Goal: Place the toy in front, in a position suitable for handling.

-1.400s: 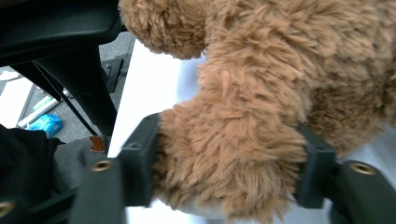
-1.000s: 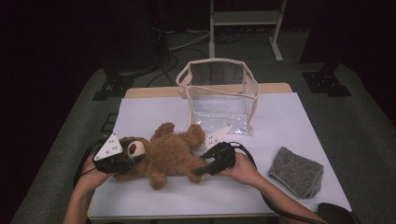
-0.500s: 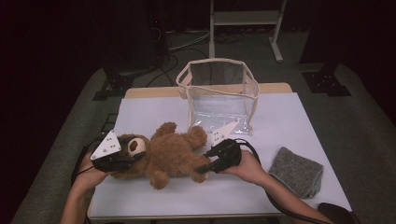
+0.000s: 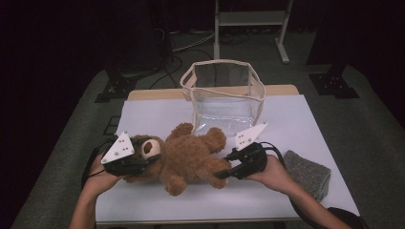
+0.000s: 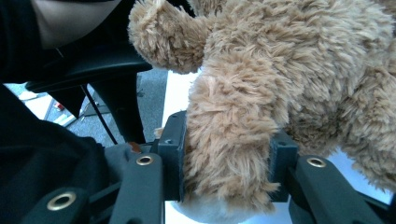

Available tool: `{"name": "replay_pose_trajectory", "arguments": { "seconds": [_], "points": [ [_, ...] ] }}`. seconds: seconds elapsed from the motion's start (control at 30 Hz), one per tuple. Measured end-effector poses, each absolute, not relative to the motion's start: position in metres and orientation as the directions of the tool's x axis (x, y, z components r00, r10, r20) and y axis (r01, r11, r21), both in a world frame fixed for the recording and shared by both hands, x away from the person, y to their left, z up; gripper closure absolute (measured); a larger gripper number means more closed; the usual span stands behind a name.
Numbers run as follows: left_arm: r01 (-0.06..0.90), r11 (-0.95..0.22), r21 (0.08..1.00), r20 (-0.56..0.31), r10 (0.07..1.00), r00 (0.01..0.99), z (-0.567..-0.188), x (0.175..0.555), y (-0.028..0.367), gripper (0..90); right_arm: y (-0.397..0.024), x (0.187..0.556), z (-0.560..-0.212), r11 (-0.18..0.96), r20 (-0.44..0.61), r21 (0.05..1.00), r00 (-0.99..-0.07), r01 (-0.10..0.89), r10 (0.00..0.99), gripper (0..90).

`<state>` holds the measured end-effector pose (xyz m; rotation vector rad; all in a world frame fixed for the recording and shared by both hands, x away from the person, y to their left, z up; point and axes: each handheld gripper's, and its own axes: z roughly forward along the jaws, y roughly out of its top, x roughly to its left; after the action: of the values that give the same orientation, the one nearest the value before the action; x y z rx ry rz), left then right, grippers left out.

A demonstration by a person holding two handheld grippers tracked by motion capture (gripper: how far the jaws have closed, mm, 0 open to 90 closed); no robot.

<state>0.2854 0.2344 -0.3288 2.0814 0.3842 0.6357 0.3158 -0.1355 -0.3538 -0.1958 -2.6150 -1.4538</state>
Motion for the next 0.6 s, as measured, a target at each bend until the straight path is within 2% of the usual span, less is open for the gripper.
{"name": "replay_pose_trajectory", "arguments": {
  "seconds": [0.27, 0.6],
  "points": [
    [-0.032, -0.540, 0.841, 0.302, 0.419, 0.856, -0.322, 0.293, 0.186, 41.4, -0.184, 0.294, -0.339, 0.530, 0.151, 0.829, -0.984, 0.179, 0.096, 58.7],
    [-0.034, -0.523, 0.852, 0.259, 0.364, 0.895, -0.338, 0.322, 0.131, 41.4, -0.242, 0.290, -0.341, 0.523, 0.155, 0.818, -0.967, 0.240, 0.200, 58.7]
  ]
}}
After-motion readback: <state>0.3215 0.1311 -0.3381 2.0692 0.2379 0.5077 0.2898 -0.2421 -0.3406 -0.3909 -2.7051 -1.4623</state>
